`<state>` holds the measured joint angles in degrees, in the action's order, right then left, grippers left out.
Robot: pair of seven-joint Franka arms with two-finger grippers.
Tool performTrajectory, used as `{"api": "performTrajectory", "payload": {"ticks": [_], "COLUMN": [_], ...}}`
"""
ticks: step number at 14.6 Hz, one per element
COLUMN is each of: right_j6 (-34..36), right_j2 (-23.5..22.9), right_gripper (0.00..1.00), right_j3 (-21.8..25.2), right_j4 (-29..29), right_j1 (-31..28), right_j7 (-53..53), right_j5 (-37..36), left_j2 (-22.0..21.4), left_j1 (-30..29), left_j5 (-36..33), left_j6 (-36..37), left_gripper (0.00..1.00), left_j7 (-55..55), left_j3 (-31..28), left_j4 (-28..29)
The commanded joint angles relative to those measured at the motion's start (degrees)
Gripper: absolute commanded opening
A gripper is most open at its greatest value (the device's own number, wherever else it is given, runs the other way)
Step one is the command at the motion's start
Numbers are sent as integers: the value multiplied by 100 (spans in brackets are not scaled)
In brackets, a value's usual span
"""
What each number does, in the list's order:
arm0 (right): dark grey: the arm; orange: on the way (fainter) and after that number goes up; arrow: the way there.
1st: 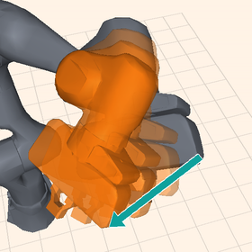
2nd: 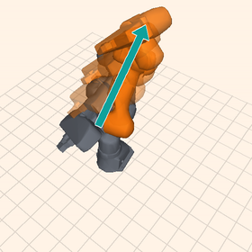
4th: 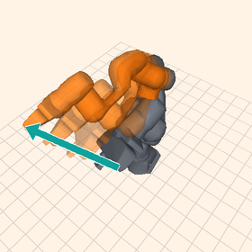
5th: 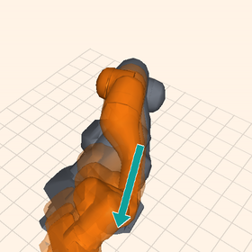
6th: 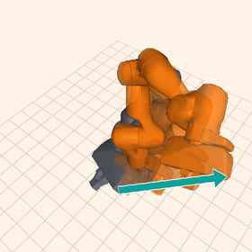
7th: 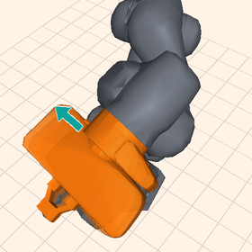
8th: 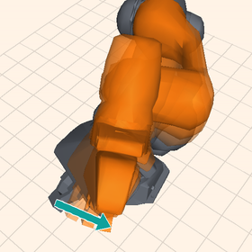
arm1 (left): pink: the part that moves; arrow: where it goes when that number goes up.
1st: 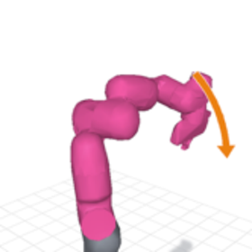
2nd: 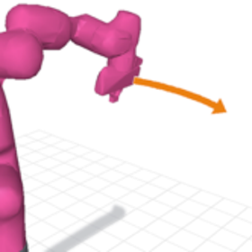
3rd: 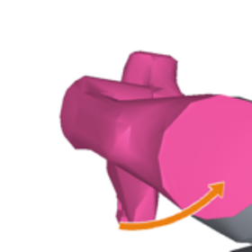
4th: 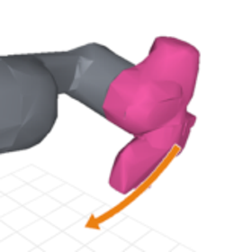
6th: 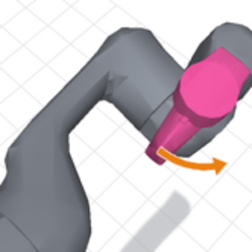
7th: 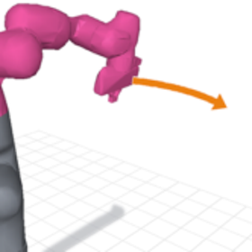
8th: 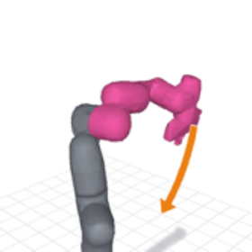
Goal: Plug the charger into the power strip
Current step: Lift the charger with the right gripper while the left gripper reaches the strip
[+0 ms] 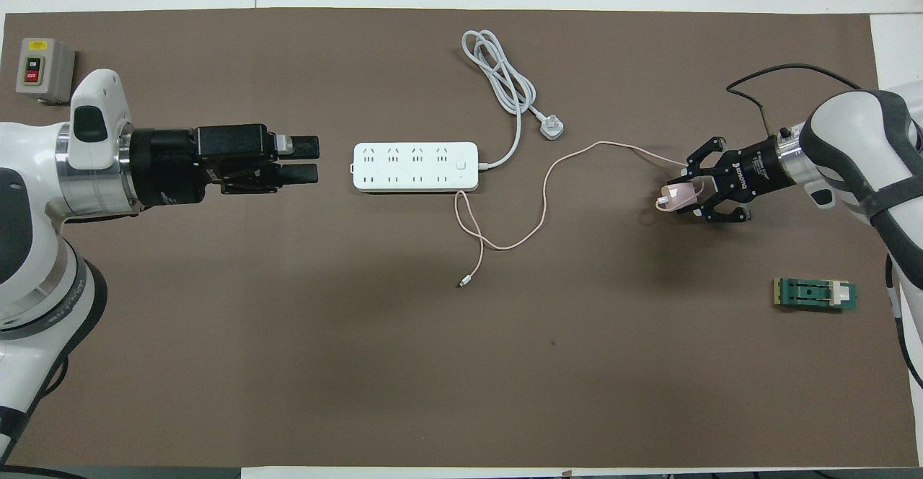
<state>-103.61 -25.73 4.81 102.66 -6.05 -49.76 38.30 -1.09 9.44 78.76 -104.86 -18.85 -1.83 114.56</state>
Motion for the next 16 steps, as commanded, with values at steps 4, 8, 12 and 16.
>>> {"api": "performTrajectory", "payload": {"ticks": [4, 8, 12, 16], "right_j6": [60, 34, -28, -36], "right_j2": [490, 815, 1087, 1404], "right_gripper": [0, 0, 0, 0], "right_j3": [-41, -41, -41, -41], "right_j4": [26, 17, 17, 8], "right_j1": [508, 1035, 1528, 1940], "right_j7": [-1183, -1974, -2537, -2924], "right_j5": [99, 204, 204, 204], "left_j2": [231, 496, 794, 1426], "left_j1": [154, 146, 269, 383], "left_j5": [658, 1202, 1888, 2390], "left_j6": [-61, 141, 290, 764], "left_gripper": [100, 100, 100, 100], "left_j7": [-461, -946, -1217, -2209], "left_j3": [-45, -37, -37, -45], "left_j4": [58, 75, 93, 93]}}
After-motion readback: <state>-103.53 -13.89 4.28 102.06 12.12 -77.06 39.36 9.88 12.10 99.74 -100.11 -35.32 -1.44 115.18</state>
